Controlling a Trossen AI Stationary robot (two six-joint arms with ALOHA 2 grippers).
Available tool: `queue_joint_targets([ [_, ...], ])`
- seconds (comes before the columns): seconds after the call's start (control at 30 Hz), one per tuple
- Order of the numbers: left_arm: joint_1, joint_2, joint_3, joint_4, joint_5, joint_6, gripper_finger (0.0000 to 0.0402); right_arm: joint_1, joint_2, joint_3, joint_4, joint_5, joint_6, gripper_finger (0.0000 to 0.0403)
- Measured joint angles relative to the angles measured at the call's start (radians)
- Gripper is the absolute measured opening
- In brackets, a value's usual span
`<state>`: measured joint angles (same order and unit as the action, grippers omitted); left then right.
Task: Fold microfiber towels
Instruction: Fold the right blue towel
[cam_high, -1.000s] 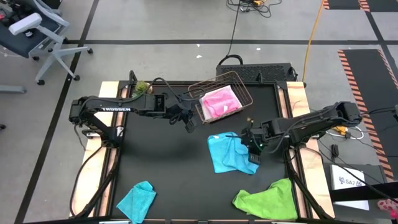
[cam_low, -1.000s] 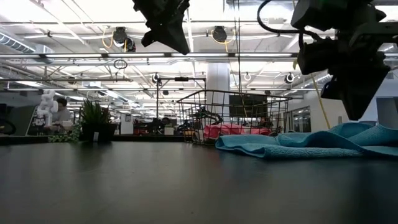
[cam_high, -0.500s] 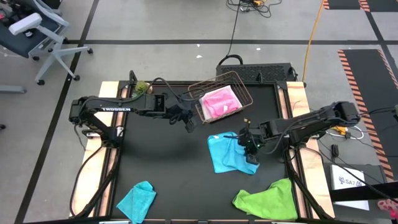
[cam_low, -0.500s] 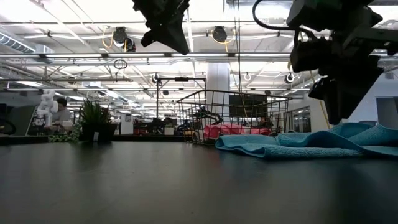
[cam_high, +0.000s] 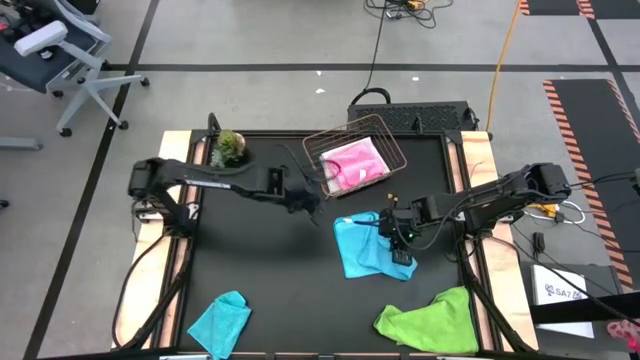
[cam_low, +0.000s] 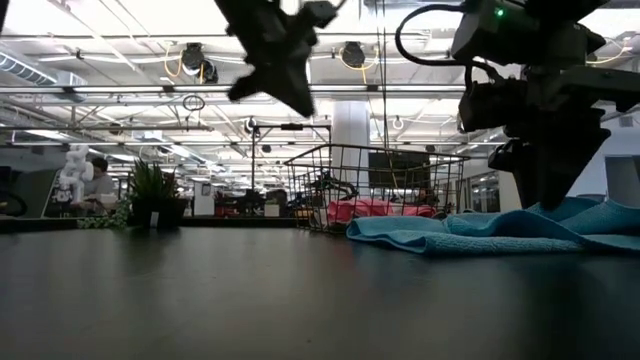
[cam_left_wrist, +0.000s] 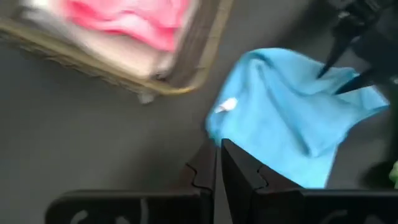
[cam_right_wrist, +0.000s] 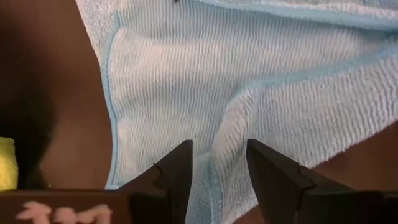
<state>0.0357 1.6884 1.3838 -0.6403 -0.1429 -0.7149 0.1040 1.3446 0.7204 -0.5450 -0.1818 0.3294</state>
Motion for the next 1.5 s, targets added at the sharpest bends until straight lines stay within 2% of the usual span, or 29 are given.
queue_joint_targets([
  [0.13, -0.025, 0.074, 0.000, 0.024, 0.061, -0.046, 0.0026, 0.000, -0.004, 0.000, -0.004, 0.001, 0.015, 0.0142],
  [0.27, -0.046, 0.145, -0.001, 0.036, 0.066, -0.098, 0.0026, 0.000, -0.004, 0.000, -0.005, 0.001, 0.023, 0.0142],
  [0.4, -0.053, 0.210, -0.001, 0.072, 0.119, -0.140, 0.0026, 0.000, -0.004, 0.000, -0.007, 0.001, 0.025, 0.0141],
  [0.77, -0.047, 0.341, -0.001, 0.207, 0.151, -0.179, 0.0026, 0.000, -0.004, 0.000, -0.007, 0.002, 0.024, 0.0141],
  [0.9, -0.042, 0.355, -0.001, 0.227, 0.106, -0.175, 0.0026, 0.000, -0.004, 0.000, -0.008, 0.002, 0.024, 0.0141],
  [1.1, -0.034, 0.342, -0.001, 0.233, -0.043, -0.145, 0.0026, 0.000, -0.004, 0.000, -0.015, 0.002, 0.024, 0.0141],
  [1.5, 0.033, 0.342, 0.000, 0.145, -0.122, -0.061, 0.0026, 0.000, -0.004, 0.000, -0.030, 0.002, 0.021, 0.0141],
])
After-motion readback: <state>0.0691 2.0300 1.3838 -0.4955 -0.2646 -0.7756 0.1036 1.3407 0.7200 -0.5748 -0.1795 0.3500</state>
